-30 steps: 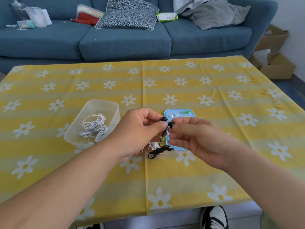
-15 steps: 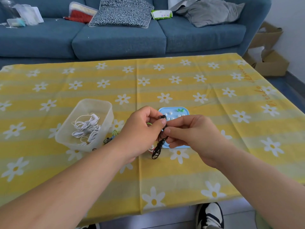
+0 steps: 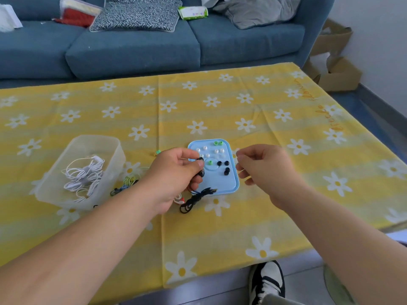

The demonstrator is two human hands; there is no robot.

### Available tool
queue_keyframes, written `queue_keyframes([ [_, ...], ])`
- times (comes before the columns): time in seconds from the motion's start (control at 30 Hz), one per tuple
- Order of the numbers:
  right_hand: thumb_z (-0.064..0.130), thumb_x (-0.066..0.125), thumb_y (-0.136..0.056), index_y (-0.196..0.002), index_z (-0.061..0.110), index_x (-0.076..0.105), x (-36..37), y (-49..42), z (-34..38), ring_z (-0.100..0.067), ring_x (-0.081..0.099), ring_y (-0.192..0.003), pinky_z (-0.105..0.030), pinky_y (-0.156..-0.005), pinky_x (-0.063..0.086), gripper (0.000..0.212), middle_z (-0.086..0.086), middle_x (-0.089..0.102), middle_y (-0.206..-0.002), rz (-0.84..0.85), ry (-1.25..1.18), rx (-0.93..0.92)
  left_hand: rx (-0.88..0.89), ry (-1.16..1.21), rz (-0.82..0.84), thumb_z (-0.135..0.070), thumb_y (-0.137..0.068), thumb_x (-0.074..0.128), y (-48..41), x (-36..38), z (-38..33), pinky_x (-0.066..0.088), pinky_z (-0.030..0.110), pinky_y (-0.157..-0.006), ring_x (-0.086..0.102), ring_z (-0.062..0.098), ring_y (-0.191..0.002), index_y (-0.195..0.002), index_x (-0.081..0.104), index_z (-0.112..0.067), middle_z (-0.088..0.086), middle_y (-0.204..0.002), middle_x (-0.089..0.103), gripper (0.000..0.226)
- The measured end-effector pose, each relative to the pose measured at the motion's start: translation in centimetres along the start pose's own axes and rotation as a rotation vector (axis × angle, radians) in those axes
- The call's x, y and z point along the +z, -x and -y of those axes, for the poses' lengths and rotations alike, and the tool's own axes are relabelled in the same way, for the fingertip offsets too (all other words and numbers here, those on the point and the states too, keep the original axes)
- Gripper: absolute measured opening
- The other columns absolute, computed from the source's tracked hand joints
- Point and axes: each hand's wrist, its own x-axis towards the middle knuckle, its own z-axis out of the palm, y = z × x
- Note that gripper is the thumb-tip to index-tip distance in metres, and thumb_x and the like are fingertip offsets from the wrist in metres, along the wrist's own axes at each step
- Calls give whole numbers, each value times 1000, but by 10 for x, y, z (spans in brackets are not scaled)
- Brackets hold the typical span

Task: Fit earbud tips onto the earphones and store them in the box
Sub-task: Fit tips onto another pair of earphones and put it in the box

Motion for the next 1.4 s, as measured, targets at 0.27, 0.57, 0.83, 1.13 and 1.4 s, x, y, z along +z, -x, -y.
queue_keyframes([
  [0.27, 18, 60, -95, -103, 21, 73, 15, -21, -28, -18, 66, -72, -27, -59, 52, 15, 0, 72, -89, 14, 382, -78, -35, -99, 4, -15, -97, 67, -3, 6, 3, 42, 36, -70, 60, 23, -68, -102, 72, -23, 7, -82, 76, 10],
  [0.57, 6, 54, -95, -102, 17, 76, 30, -32, -32, -21, 64, -75, -33, -67, 57, 25, -3, 69, -103, 6, 589, -195, -9, -35, 42, -8, -100, 62, 8, -8, 2, 47, 23, -53, 62, 10, -59, -109, 71, -14, 5, -84, 76, 14],
  [0.83, 2, 52, -94, -109, 17, 76, 32, -33, -28, -26, 61, -89, -31, -72, 49, 32, -6, 62, -109, 57, 733, -253, 6, -11, 74, -6, -99, 62, 19, -27, 0, 45, 21, -48, 61, 8, -52, -112, 69, -11, 9, -87, 75, 15],
  [1.13, 3, 56, -82, -89, 16, 75, 38, -22, -23, -23, 65, -79, -34, -67, 57, 24, -1, 67, -89, 61, 700, -285, 15, 11, 64, -5, -99, 63, 25, -38, -1, 47, 18, -46, 64, 13, -60, -107, 70, -11, 18, -98, 76, 13],
  [1.4, 4, 55, -87, -87, 16, 78, 39, -19, -20, -23, 65, -77, -26, -59, 50, 26, -2, 70, -89, 90, 731, -246, -3, 32, 86, -6, -100, 61, 24, -42, 2, 49, 21, -48, 67, 18, -68, -110, 71, -12, 10, -94, 79, 15],
])
